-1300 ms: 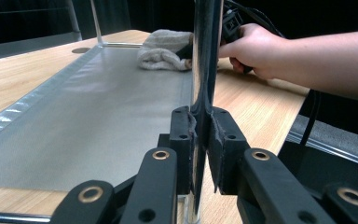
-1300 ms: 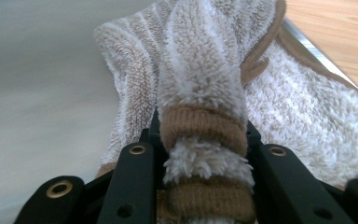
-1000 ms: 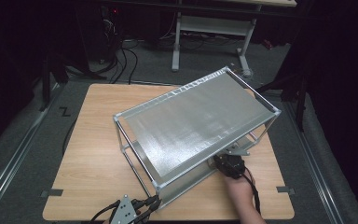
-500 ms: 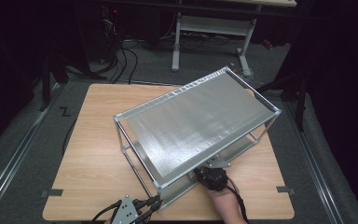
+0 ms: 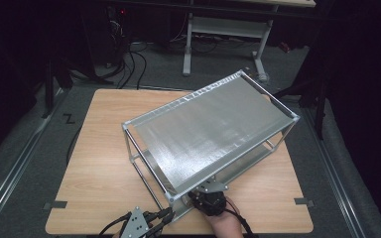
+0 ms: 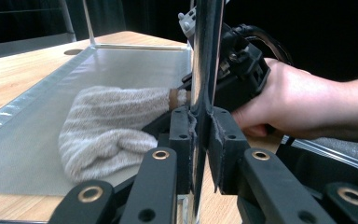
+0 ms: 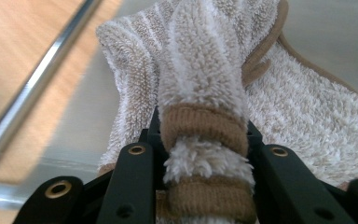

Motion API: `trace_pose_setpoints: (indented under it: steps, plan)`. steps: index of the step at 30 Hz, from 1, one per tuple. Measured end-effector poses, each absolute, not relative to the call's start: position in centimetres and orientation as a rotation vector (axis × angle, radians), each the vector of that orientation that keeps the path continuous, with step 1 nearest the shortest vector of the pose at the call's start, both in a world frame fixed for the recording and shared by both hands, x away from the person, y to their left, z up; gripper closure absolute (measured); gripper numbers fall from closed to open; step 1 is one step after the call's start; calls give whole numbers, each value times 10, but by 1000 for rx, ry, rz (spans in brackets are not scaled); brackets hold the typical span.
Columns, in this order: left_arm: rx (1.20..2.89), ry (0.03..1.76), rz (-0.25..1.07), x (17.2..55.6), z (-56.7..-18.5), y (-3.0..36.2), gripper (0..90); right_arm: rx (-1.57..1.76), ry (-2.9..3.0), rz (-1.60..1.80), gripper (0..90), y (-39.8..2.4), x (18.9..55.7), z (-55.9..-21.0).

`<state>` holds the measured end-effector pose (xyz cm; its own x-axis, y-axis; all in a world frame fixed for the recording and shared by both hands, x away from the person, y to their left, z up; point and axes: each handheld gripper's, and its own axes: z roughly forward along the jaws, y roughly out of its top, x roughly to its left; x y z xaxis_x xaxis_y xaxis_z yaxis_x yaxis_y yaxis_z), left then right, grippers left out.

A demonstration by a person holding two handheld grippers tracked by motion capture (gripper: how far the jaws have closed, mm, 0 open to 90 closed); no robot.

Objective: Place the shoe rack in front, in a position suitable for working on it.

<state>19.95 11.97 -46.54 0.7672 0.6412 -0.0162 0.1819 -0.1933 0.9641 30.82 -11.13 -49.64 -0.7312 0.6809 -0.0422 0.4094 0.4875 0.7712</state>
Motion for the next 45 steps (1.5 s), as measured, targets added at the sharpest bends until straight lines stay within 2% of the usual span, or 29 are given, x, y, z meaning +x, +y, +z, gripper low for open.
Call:
trace_pose_setpoints:
  steps: [7,24,36,45]
  plan:
    - [1750,640,467,202,-466,114,802,968,2430,1137,683,-99,295,-496]
    - [1759,629,469,205,-465,111,802,862,2483,1193,682,-87,280,-497]
    - [1759,633,467,204,-465,112,803,905,2438,1163,678,-99,297,-499]
    - [1761,633,468,202,-465,115,803,1005,2347,1096,677,-138,332,-500]
